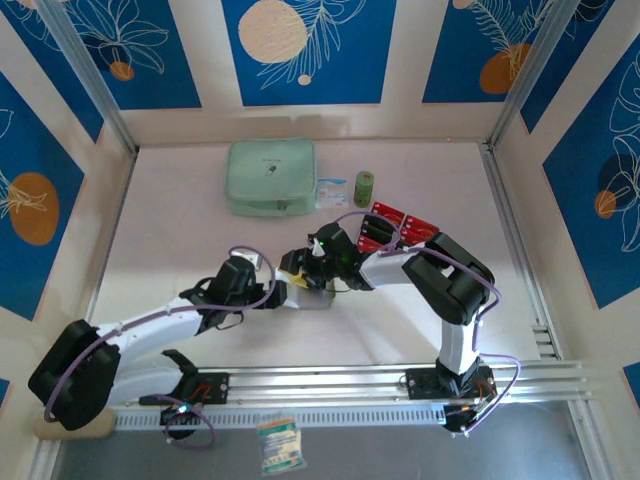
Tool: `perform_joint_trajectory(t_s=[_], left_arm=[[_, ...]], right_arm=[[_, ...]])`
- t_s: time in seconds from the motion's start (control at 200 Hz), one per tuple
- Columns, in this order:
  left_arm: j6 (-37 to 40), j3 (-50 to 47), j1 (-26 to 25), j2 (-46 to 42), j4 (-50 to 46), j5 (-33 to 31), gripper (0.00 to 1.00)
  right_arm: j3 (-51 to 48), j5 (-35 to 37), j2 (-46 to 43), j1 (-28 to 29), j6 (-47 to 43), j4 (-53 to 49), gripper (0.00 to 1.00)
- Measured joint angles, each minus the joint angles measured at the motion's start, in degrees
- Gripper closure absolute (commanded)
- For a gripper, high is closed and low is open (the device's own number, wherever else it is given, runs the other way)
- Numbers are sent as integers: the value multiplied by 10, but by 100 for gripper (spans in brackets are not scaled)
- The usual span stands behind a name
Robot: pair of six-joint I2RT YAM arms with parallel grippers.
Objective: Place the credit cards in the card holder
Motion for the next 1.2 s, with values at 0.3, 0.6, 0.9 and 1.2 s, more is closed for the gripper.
perform_joint_trajectory(t_s=[0.3,0.6,0.9,1.2], left_arm=[[3,7,-3,37,14,1,0],[3,7,-4,56,19,-7,0],[-3,7,-4,35,18,-30,0],[-8,7,-4,17,13,-40,0]], right_arm=[[0,4,-43,-13,-12,-25,42],[-27,18,-100,-14,-43,-53,60],[-43,35,-99,-3,-50,-90,100],[16,40,-36,18,-68,-140,100]])
